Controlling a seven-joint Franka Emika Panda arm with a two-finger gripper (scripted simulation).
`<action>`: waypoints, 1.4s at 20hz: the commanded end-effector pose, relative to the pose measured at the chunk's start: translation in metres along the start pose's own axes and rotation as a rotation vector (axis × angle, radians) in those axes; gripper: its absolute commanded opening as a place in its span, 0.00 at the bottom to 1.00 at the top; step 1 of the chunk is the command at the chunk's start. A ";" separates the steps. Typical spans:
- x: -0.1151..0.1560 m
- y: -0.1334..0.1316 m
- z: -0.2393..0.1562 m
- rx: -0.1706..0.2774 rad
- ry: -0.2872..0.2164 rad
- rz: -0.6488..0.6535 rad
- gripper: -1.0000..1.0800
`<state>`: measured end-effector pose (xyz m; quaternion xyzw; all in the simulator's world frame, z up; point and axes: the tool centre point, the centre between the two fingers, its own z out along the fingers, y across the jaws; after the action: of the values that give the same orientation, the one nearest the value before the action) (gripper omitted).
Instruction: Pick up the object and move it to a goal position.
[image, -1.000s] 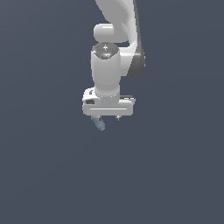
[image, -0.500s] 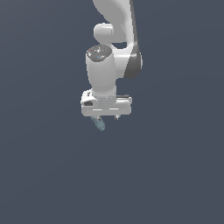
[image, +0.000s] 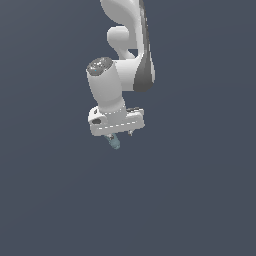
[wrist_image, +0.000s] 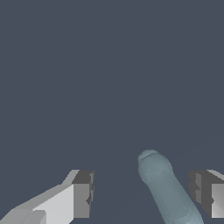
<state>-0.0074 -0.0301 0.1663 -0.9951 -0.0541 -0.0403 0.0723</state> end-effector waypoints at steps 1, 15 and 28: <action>-0.004 0.004 0.004 0.025 0.010 -0.023 0.81; -0.027 0.024 0.022 0.138 0.088 -0.141 0.81; -0.050 0.045 0.034 0.195 0.185 -0.236 0.81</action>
<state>-0.0475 -0.0717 0.1236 -0.9643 -0.1621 -0.1279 0.1658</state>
